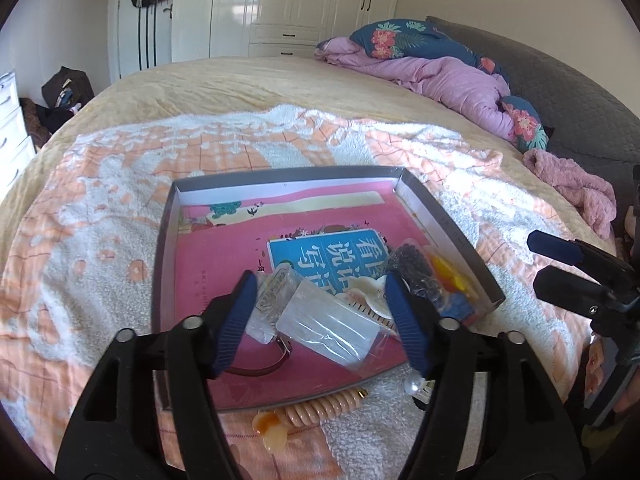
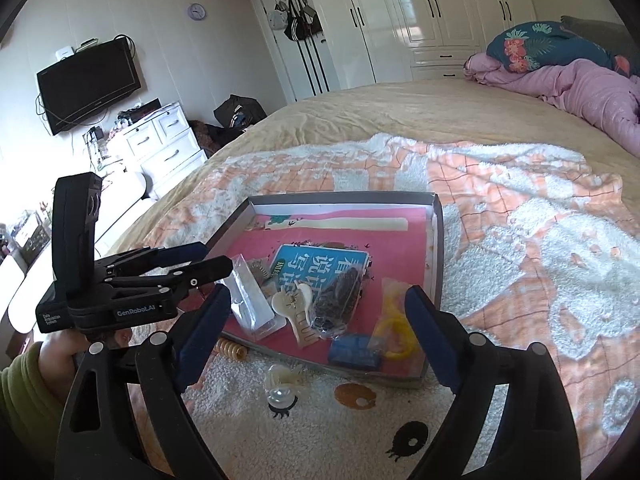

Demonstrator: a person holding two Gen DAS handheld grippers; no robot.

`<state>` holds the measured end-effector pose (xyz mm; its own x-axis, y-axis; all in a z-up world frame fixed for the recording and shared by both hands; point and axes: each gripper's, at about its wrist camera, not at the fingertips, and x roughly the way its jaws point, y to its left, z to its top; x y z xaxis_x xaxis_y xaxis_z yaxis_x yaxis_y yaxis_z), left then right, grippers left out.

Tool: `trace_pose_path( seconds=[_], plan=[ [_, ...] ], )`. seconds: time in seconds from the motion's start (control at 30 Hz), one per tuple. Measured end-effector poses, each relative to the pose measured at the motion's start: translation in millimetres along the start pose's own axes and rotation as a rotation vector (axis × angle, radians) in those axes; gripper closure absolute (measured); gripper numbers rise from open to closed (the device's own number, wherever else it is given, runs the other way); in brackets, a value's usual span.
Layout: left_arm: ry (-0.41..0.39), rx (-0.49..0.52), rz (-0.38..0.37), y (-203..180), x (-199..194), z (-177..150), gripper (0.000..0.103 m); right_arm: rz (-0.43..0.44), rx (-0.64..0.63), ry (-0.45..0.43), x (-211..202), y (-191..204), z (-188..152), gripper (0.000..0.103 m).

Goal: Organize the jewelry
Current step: 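Open both tools and withdraw them from the box, then grasp the orange spiral hair tie with the left tool while the right tool grasps the pearl clip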

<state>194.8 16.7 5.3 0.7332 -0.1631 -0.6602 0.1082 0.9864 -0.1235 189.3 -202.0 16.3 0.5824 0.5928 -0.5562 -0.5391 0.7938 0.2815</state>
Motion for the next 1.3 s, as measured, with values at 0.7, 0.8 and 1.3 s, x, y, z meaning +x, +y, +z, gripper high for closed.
trace_pose_path(
  seconds=[0.7,0.8,1.3],
  plan=[
    [-0.056,-0.041,0.081,13,-58,-11,0.009,-0.003,-0.074,-0.037,-28,30,-7,0.006],
    [-0.048,-0.04,0.087,14,-60,-16,0.009,0.002,-0.085,-0.029,-29,34,-11,0.006],
    [0.051,-0.059,0.134,30,-54,-54,0.009,-0.007,-0.112,0.099,-3,43,-45,0.006]
  ],
)
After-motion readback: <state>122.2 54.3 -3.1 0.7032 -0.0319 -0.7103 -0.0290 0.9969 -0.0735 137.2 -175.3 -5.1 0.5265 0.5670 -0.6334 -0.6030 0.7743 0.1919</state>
